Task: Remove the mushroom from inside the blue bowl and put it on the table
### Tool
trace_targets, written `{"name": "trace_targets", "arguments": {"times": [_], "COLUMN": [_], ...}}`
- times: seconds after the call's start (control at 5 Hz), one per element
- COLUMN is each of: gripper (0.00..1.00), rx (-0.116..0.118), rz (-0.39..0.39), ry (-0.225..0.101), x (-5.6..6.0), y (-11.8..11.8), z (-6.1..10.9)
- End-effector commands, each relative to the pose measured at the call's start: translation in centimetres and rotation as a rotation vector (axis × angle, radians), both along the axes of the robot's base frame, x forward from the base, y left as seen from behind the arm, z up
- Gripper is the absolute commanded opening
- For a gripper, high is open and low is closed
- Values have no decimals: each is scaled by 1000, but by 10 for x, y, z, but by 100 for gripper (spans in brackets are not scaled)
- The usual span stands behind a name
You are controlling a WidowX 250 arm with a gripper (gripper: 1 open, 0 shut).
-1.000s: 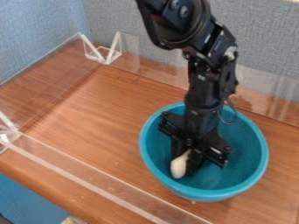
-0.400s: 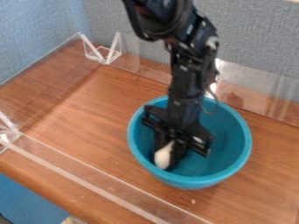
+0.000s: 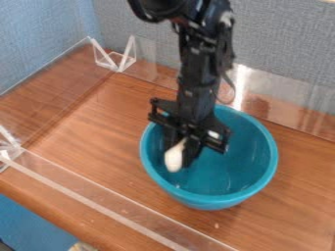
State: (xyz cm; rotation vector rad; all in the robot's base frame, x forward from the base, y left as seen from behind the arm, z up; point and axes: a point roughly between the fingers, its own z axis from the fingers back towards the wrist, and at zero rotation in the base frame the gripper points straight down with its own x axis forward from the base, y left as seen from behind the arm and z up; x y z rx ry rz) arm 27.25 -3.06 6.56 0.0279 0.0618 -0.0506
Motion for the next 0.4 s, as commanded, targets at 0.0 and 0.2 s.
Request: {"name": "trace_targets", "arguments": {"times": [0.0,0.2], "gripper": [0,0], "rx": [-2,3], "rz": [75,89], "ry": [-61,-61], "x": [0,-3], "y": [7,-4], "z": [24,29]}}
